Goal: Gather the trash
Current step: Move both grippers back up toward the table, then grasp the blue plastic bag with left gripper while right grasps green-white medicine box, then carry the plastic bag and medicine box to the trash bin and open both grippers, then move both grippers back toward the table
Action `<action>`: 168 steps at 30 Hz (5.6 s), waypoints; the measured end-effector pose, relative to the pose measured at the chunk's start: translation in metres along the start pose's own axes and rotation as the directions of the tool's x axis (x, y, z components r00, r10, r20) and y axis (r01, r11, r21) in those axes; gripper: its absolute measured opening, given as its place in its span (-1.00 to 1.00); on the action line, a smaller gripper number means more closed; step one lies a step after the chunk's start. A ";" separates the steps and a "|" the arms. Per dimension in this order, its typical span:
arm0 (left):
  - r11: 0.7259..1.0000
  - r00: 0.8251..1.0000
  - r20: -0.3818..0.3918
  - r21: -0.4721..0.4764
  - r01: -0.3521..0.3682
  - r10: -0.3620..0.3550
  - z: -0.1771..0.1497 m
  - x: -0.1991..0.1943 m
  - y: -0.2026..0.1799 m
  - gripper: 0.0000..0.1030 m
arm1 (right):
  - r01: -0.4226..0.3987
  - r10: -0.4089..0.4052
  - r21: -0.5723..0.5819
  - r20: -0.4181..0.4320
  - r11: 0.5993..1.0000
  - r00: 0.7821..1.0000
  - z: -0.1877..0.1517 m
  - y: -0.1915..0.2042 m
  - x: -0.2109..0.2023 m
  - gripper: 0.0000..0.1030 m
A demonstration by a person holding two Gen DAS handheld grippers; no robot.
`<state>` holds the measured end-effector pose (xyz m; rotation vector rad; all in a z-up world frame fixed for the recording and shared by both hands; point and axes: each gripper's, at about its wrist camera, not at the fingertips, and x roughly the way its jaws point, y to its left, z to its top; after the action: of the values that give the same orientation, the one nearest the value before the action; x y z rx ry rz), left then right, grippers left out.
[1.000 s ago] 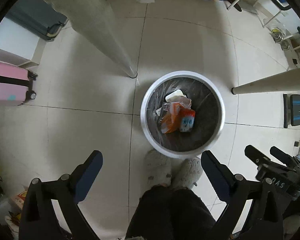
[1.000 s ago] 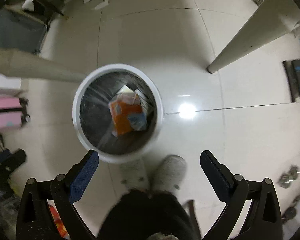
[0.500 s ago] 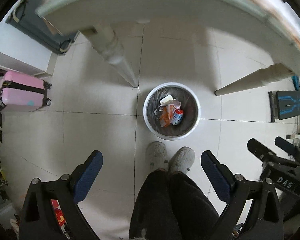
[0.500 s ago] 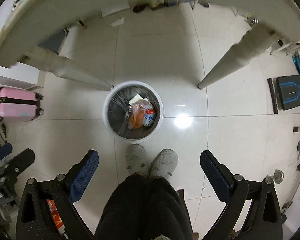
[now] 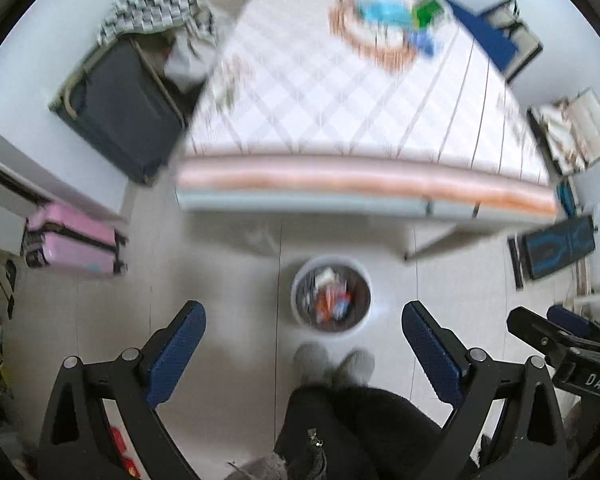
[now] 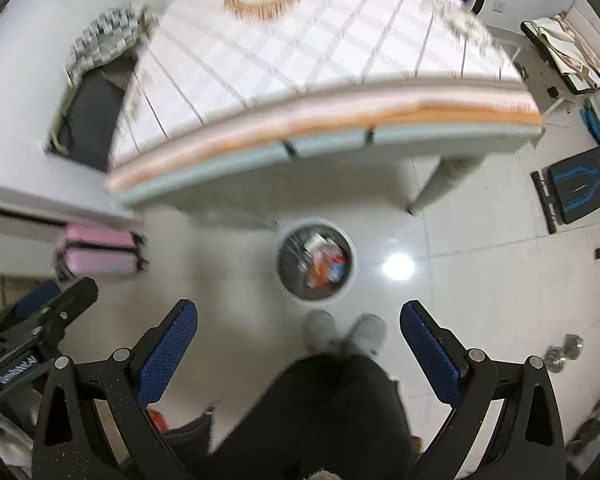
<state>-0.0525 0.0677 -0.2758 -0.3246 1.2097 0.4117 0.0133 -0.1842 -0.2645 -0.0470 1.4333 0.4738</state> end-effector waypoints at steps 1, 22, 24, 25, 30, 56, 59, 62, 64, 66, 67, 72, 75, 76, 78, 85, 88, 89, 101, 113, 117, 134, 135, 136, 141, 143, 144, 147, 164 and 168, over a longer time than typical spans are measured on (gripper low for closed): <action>1.000 1.000 0.021 -0.003 -0.009 0.009 0.009 -0.005 0.000 0.95 | -0.010 0.010 0.006 0.022 1.000 1.000 0.011 0.000 -0.011 0.99; 0.965 0.997 -0.078 -0.258 -0.040 0.021 0.334 0.130 -0.139 0.99 | 0.037 -0.043 0.084 0.080 0.996 0.996 0.437 -0.114 0.025 0.99; 0.958 0.993 -0.114 -0.288 -0.009 -0.025 0.358 0.157 -0.159 0.98 | 0.049 -0.056 0.108 0.058 0.993 0.997 0.475 -0.132 0.042 0.99; 0.953 0.990 -0.135 -0.302 0.001 -0.044 0.369 0.171 -0.168 0.98 | 0.059 -0.066 0.119 0.052 0.991 0.997 0.495 -0.142 0.050 0.99; 0.929 0.957 -0.252 -0.367 0.041 -0.142 0.413 0.246 -0.202 0.78 | 0.067 -0.076 0.178 0.042 0.982 0.996 0.573 -0.177 0.079 0.99; 0.944 0.966 -0.142 -0.224 -0.242 0.214 0.464 0.238 -0.148 -0.83 | -0.167 0.169 0.211 0.007 0.963 0.986 0.751 -0.110 0.179 0.65; 0.944 0.966 -0.131 -0.216 -0.249 0.224 0.459 0.233 -0.147 -0.92 | -0.149 0.146 0.197 0.029 0.969 0.989 0.746 -0.108 0.172 0.50; 0.944 0.967 -0.114 -0.217 -0.248 0.228 0.464 0.233 -0.140 -0.93 | -0.103 0.091 0.148 0.087 0.984 0.992 0.737 -0.102 0.154 0.48; 0.945 0.969 -0.105 -0.218 -0.243 0.225 0.461 0.227 -0.135 -0.94 | -0.081 0.068 0.120 0.115 0.989 0.991 0.728 -0.098 0.141 0.48; 0.947 0.971 -0.090 -0.215 -0.237 0.222 0.456 0.219 -0.129 -0.95 | -0.071 0.057 0.098 0.137 0.993 0.989 0.717 -0.096 0.126 0.47; 0.949 0.972 -0.084 -0.214 -0.234 0.220 0.453 0.215 -0.128 -0.96 | -0.066 0.053 0.087 0.148 0.994 0.988 0.709 -0.095 0.118 0.47; 0.956 0.978 -0.026 -0.209 -0.206 0.206 0.429 0.178 -0.119 -0.96 | -0.048 0.041 0.031 0.197 0.998 0.980 0.654 -0.082 0.075 0.47; 0.963 0.982 0.019 -0.200 -0.181 0.189 0.406 0.149 -0.114 -0.96 | -0.035 0.035 -0.006 0.222 0.999 0.974 0.609 -0.071 0.053 0.47; 0.965 0.983 0.032 -0.195 -0.174 0.183 0.398 0.140 -0.114 -0.96 | -0.035 0.037 -0.015 0.230 0.999 0.973 0.592 -0.068 0.046 0.47; 0.972 0.984 0.066 -0.180 -0.150 0.164 0.376 0.117 -0.109 -0.96 | -0.037 0.041 -0.023 0.241 0.999 0.970 0.553 -0.062 0.032 0.47; 0.995 0.981 0.183 -0.082 -0.052 0.067 0.284 0.039 -0.079 -0.96 | -0.058 0.064 -0.030 0.292 0.998 0.954 0.405 -0.038 -0.011 0.47; 0.999 0.980 0.196 -0.038 -0.018 0.025 0.245 0.016 -0.062 -0.96 | -0.057 0.058 -0.013 0.309 0.998 0.949 0.332 -0.028 -0.027 0.47; 1.000 0.980 0.199 -0.013 -0.007 0.010 0.225 0.006 -0.055 -0.96 | -0.055 0.053 -0.001 0.318 0.998 0.947 0.299 -0.023 -0.033 0.47; 0.992 0.993 0.076 0.099 0.078 -0.086 0.077 -0.013 -0.013 -0.96 | -0.036 0.032 0.020 0.188 0.999 0.982 0.063 0.009 -0.032 0.47; 0.993 0.964 -0.261 0.085 0.081 -0.056 -0.028 0.154 -0.010 -0.96 | -0.035 0.045 0.094 -0.100 0.995 0.994 -0.037 -0.034 0.143 0.47; 0.993 0.944 -0.328 0.085 0.080 -0.048 -0.053 0.236 -0.018 -0.96 | -0.028 0.050 0.143 -0.158 0.989 0.986 -0.059 -0.061 0.230 0.47; 0.985 0.878 -0.455 0.002 0.171 -0.152 -0.080 0.429 -0.027 -0.91 | -0.020 0.066 0.179 -0.251 0.984 0.966 -0.080 -0.122 0.468 0.51; 0.984 0.875 -0.456 -0.004 0.177 -0.160 -0.079 0.429 -0.027 -0.89 | -0.029 0.074 0.179 -0.252 0.983 0.965 -0.079 -0.121 0.471 0.52; 0.984 0.877 -0.453 -0.001 0.180 -0.161 -0.078 0.427 -0.028 -0.86 | -0.037 0.082 0.177 -0.253 0.983 0.964 -0.077 -0.121 0.476 0.53; 0.986 0.889 -0.431 0.001 0.168 -0.151 -0.075 0.416 -0.021 1.00 | -0.027 0.060 0.128 -0.260 0.991 0.964 -0.073 -0.115 0.483 1.00; 0.990 0.900 -0.417 0.008 0.141 -0.125 -0.073 0.409 -0.014 1.00 | -0.007 0.034 0.106 -0.256 0.994 0.966 -0.072 -0.111 0.478 1.00; 0.992 0.902 -0.416 0.011 0.129 -0.113 -0.074 0.407 -0.011 1.00 | 0.005 0.021 0.098 -0.254 0.995 0.967 -0.072 -0.109 0.476 1.00; 0.995 0.912 -0.404 0.021 0.094 -0.078 -0.077 0.395 -0.004 1.00 | 0.046 -0.027 0.071 -0.247 0.996 0.969 -0.071 -0.103 0.463 1.00; 0.996 0.944 -0.325 0.084 -0.020 0.047 -0.089 0.228 0.005 1.00 | 0.135 -0.136 -0.021 -0.224 0.991 0.965 -0.074 -0.053 0.294 1.00; 0.997 0.961 -0.273 0.078 -0.029 0.049 -0.076 0.170 0.007 1.00 | 0.113 -0.113 -0.011 -0.205 0.994 0.972 -0.071 -0.035 0.227 1.00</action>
<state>-0.0686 0.0621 -0.4618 -0.3013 1.5012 0.3629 -0.0269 -0.1735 -0.5011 -0.1807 1.6242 0.3825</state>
